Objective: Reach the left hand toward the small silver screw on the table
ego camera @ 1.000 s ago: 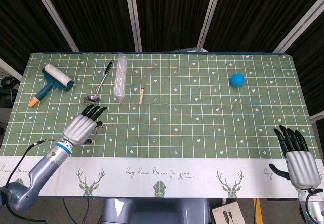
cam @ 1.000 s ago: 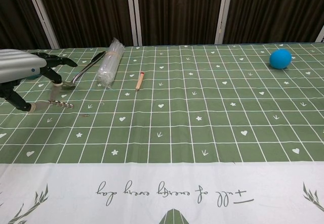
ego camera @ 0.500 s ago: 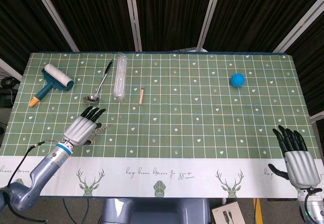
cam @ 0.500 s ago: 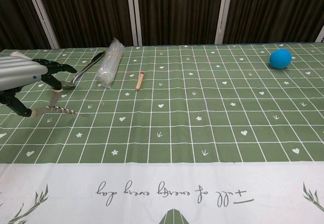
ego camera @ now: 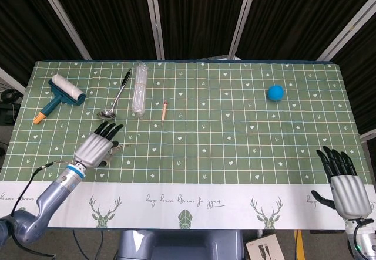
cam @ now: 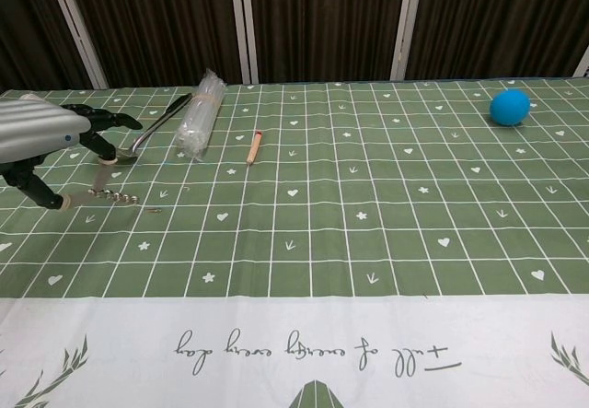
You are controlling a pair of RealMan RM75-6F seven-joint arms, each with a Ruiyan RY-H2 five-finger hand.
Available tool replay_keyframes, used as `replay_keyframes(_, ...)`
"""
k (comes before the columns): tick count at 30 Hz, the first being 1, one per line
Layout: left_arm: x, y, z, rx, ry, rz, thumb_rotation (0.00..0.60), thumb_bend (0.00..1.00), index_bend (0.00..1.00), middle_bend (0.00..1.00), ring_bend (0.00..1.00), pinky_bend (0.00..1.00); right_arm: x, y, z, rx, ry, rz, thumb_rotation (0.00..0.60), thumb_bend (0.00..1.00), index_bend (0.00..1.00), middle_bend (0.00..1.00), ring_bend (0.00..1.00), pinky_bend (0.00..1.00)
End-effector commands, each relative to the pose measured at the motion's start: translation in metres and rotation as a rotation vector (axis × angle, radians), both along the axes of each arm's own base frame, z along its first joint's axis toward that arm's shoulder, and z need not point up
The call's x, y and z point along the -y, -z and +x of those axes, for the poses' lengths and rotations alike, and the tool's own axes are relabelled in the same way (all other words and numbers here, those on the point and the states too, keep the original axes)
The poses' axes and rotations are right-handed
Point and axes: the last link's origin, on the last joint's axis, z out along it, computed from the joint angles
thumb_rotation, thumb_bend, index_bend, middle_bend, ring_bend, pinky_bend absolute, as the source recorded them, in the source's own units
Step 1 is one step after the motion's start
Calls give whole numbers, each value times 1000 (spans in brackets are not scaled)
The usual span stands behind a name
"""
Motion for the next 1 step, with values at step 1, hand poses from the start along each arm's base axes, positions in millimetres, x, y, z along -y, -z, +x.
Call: replay_keyframes(1, 0, 1, 0, 1, -1, -2, 600, 406, 629, 0, 0, 0, 0, 0, 0, 1, 1, 0, 600, 50, 0, 0, 0, 46)
